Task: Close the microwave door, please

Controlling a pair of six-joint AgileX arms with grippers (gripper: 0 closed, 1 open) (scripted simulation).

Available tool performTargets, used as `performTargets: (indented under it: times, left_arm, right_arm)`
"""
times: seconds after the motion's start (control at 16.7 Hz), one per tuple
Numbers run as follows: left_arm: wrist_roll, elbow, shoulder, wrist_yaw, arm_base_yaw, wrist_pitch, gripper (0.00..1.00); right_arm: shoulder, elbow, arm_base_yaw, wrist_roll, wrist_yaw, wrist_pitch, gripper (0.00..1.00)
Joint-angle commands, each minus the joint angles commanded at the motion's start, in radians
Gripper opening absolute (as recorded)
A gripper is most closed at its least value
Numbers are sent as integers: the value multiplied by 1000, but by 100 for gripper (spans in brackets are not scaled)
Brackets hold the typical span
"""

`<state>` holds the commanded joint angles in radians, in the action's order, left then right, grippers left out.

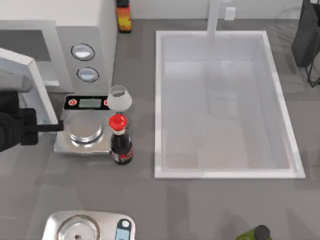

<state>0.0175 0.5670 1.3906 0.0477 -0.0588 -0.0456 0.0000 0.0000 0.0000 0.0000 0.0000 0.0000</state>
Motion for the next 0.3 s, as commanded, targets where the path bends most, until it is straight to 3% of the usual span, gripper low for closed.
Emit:
performTargets:
  times: [0.3]
  left_arm:
    - [-5,79,136,-5,5,-68,0]
  right_arm:
    - [0,0,0,0,0,0,100]
